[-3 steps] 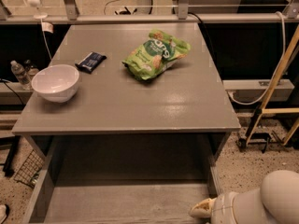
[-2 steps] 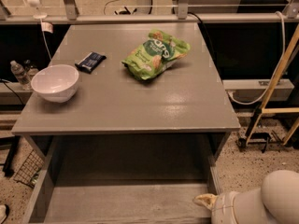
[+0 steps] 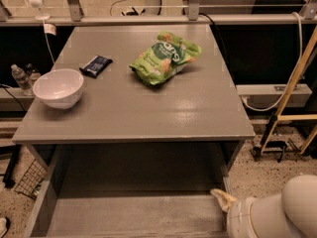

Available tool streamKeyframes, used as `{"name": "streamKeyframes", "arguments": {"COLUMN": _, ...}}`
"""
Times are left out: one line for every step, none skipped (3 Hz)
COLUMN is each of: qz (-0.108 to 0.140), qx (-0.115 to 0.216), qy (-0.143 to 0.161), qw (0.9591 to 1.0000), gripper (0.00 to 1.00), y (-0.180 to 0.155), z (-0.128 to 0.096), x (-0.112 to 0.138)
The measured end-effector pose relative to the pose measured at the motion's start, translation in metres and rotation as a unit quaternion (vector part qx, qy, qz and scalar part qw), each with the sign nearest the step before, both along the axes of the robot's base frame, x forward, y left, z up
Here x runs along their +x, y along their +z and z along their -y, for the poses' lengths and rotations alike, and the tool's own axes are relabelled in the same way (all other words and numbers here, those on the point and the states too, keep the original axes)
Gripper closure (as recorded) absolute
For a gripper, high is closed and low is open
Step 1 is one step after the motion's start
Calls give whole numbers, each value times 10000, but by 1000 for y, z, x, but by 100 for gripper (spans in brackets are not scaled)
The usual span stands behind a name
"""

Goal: Open top drawer

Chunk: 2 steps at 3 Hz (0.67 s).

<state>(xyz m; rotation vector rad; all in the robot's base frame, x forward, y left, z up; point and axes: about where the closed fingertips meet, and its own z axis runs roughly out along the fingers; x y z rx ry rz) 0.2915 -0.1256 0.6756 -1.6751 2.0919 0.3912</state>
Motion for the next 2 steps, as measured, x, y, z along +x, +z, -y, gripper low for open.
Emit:
{"name": "streamKeyframes", "arguments": {"qz": 533, "qx": -232, "qy": 7, "qw": 9983, "gripper": 0, "y": 43, "z": 13, "x": 21}}
{"name": "streamKeyframes", "arguments": {"qz": 895, "qx": -304, "qy": -156, "qw": 9954, "gripper": 0, "y": 75, "z": 35, "x": 44}}
